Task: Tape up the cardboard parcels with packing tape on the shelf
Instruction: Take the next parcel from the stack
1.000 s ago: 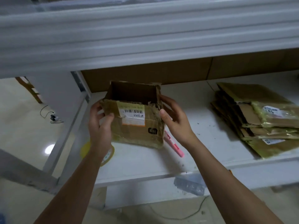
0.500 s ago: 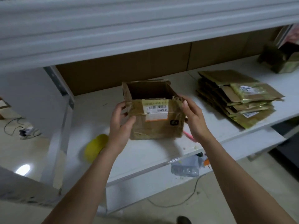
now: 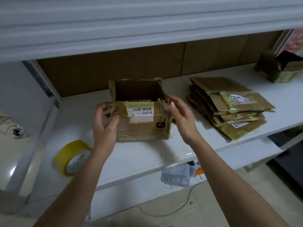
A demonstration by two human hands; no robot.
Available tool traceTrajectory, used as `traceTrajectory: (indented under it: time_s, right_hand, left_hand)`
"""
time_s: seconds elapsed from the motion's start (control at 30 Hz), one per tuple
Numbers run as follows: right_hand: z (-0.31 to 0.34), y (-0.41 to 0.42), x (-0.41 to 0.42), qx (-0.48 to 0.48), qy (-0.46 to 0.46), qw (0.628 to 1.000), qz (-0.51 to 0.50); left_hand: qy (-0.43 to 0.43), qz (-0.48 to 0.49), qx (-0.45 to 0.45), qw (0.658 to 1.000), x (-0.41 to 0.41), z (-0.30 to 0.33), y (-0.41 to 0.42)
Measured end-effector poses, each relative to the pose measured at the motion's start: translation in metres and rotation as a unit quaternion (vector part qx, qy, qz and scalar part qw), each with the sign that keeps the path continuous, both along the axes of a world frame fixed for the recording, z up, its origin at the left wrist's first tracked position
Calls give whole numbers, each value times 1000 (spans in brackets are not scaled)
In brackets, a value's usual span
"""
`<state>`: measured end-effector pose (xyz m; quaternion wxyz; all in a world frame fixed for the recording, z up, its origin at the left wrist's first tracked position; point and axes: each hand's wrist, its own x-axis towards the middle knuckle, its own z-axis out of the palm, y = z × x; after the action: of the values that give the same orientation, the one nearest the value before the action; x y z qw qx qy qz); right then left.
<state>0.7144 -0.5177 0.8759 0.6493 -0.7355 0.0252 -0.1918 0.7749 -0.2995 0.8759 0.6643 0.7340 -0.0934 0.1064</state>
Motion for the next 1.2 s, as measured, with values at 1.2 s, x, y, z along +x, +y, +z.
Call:
traceTrajectory:
  time_s: [1.2]
  right_hand:
    - [-7, -50, 21, -192, 69, 969, 138]
  left_hand:
    - [30, -86, 212, 973, -13, -7, 5]
